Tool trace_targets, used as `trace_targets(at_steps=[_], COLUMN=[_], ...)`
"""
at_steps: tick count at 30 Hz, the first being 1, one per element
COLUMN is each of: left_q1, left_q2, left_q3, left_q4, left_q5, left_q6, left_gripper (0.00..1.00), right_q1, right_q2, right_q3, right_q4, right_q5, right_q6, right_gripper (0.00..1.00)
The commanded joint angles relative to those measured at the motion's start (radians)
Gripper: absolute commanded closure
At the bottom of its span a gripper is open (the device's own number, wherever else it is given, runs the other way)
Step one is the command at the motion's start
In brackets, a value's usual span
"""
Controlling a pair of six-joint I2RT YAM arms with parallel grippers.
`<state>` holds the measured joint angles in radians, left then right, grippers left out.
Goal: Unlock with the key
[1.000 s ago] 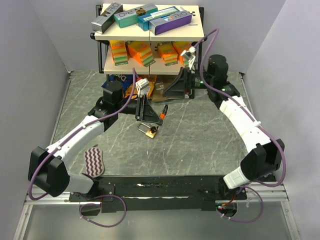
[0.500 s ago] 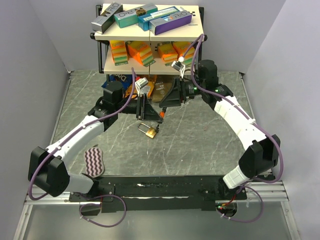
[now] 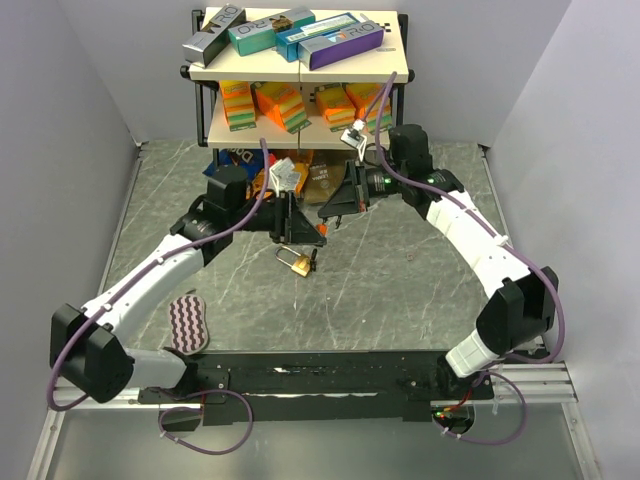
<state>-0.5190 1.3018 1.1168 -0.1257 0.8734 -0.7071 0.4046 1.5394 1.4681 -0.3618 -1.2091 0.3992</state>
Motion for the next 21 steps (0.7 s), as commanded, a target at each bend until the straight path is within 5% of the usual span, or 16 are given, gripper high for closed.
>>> trace_targets(at_steps=[1,9,18,21], left_q1=[-0.022,-0.154,-0.188,-0.19], left_q2=[-0.015,0.066,0.08,0.083], left_q3=[0.141,0.276,0.278,0.27], left_q4=[-0.236,-0.491,-0.491,-0.496], left_q5=[-0.342,-0.845,-0.887,-0.881], left_q6=[0.152,0.138,0.12,0.12], left_gripper=[0.99,0.99,0.99,0.99], right_q1=[0.025,0.092,0.103,0.102], right_q2=[0.01,0.071,0.074,0.074], right_q3=[0.101,0.231,0.232,0.225], right_q4=[-0.153,-0.362,-0.361,-0.353], right_q5=[0.102,0.469,0.551,0.543], right_q6=[-0.102,-0.132,-0.103,-0.099], right_gripper=[1.0,1.0,1.0,0.87])
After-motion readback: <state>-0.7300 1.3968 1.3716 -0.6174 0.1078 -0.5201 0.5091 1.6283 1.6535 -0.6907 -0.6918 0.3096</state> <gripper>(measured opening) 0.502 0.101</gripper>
